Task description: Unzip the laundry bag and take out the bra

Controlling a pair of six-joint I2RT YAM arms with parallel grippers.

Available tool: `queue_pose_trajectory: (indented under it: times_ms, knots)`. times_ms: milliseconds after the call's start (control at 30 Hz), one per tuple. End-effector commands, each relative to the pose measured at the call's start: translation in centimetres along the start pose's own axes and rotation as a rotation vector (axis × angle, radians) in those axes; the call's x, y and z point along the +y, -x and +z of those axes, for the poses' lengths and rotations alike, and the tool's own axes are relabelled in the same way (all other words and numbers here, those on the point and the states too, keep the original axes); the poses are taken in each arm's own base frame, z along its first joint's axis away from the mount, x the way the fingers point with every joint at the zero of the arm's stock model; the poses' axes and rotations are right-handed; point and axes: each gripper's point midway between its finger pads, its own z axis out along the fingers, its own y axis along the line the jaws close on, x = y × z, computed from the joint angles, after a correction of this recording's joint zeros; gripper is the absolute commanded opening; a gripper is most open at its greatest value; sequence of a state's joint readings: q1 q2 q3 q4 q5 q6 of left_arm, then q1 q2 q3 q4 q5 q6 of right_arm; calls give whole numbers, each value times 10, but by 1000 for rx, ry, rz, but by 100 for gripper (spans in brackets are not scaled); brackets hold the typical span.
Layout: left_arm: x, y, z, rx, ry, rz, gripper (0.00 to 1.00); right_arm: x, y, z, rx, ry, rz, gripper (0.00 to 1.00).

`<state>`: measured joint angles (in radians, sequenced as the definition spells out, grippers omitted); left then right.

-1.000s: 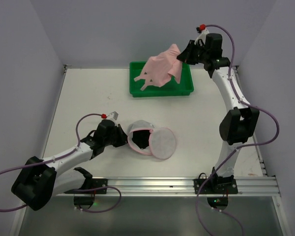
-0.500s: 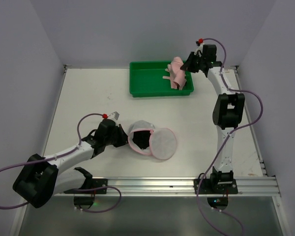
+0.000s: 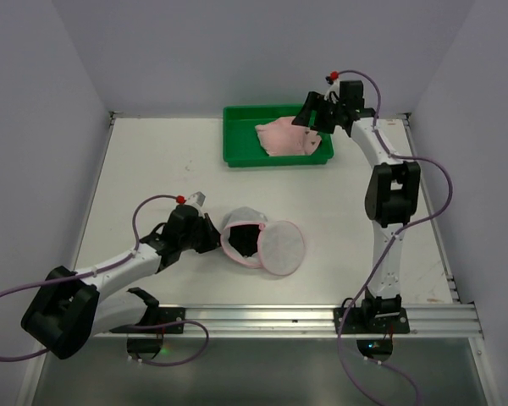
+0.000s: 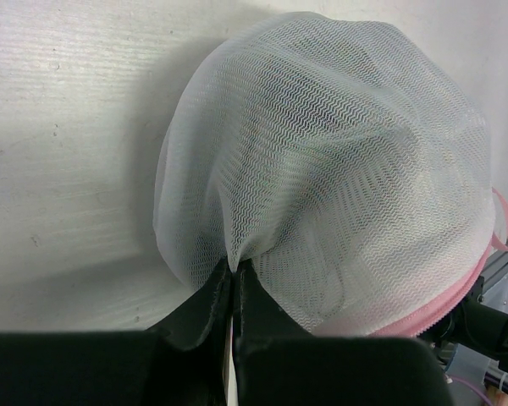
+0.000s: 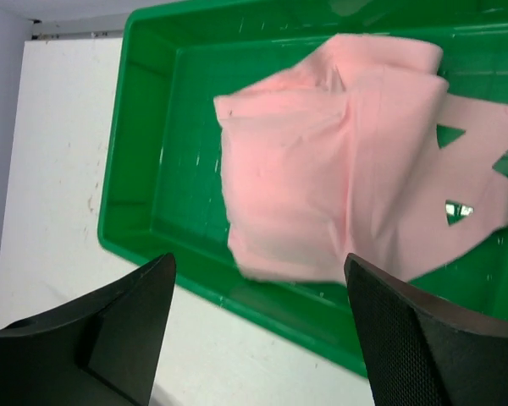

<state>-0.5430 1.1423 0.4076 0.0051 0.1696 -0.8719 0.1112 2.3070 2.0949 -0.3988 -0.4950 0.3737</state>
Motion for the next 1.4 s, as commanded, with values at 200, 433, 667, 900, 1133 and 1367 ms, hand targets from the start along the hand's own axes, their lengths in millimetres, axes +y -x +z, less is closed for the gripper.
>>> queue_pose_trajectory:
  times_ms: [200, 433, 667, 900, 1133, 1367]
  knots:
    - [-18, 15, -5, -41, -59, -6, 0, 130, -1, -124, -152, 56, -235, 82]
    - [-28, 20, -4, -41, -92, -12, 0, 191, -145, -146, -45, 122, -271, 68]
    - [-26, 21, -7, -57, -86, -25, 0, 241, -265, -154, 161, 238, -342, 59]
    - [-27, 22, -10, -63, -89, -39, 0, 223, -325, -122, 292, 156, -317, 60]
    - [-29, 21, -15, -64, -95, -38, 0, 193, -334, -93, 312, -15, -292, 68]
    - [-26, 19, -14, -58, -93, -37, 0, 188, -340, -73, 304, -55, -261, 79]
